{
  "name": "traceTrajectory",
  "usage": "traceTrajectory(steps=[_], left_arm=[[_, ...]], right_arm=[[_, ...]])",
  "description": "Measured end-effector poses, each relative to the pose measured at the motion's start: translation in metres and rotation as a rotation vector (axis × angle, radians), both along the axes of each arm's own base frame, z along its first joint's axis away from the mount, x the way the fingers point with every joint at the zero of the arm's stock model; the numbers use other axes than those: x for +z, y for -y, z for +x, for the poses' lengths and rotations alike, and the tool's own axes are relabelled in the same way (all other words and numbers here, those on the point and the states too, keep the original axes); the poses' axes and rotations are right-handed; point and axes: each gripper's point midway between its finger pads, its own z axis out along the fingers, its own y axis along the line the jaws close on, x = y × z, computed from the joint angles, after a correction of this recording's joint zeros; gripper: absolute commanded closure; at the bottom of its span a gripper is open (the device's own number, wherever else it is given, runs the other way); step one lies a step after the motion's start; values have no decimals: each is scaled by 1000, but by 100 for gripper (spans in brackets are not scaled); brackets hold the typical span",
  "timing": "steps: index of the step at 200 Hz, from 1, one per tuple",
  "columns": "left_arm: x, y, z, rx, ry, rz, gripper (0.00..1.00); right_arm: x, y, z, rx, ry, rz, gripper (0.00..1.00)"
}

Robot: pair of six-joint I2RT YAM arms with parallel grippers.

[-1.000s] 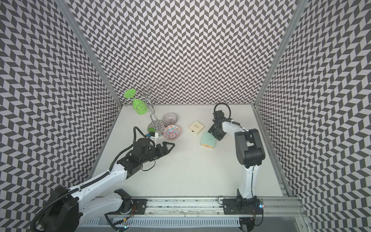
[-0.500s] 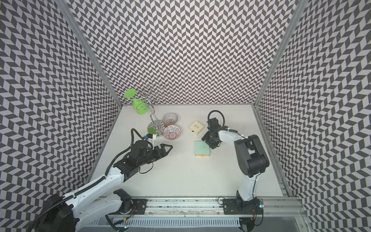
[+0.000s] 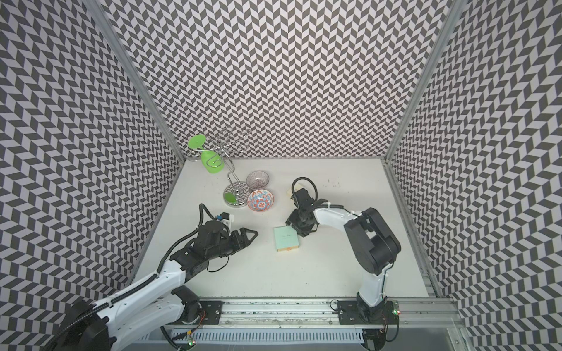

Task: Take out the earrings from the drawer-style jewelry box
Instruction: Move the jewelry box to the center of the board, then open the drawer in the jewelry box.

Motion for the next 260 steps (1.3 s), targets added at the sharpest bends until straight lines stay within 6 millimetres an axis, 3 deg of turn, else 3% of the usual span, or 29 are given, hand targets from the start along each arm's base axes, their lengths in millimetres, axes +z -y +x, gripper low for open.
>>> traceTrajectory(steps=[30, 52, 79, 99, 121, 136, 172, 193, 224, 260], left_arm=[[-9, 1, -7, -2, -49, -20, 33], [-16, 2, -13, -4, -87, -46, 35], [-24, 8, -23, -13, -146, -74, 36], [-30, 15, -30, -32, -185, -79, 36], [-39, 24, -36, -57, -224, -72, 37], [-43, 30, -38, -75, -244, -65, 38], [-45, 41, -28, -100, -243, -49, 45], [-43, 52, -17, -123, -230, -42, 50], [-49, 64, -8, -159, -237, -34, 53], [-56, 71, -9, -186, -250, -28, 59]], right_arm=[[1, -18, -8, 41, -3, 7, 42], [1, -18, -5, 62, 13, -21, 42], [6, 4, -1, 81, 84, -121, 41], [30, 31, -7, 97, 196, -200, 40], [68, 57, -28, 132, 348, -235, 40], [79, 62, -51, 192, 417, -239, 42], [53, 52, -116, 409, 407, -248, 44], [42, 41, -142, 499, 394, -239, 45], [30, 23, -155, 542, 384, -202, 46], [17, 8, -153, 540, 372, -182, 48]])
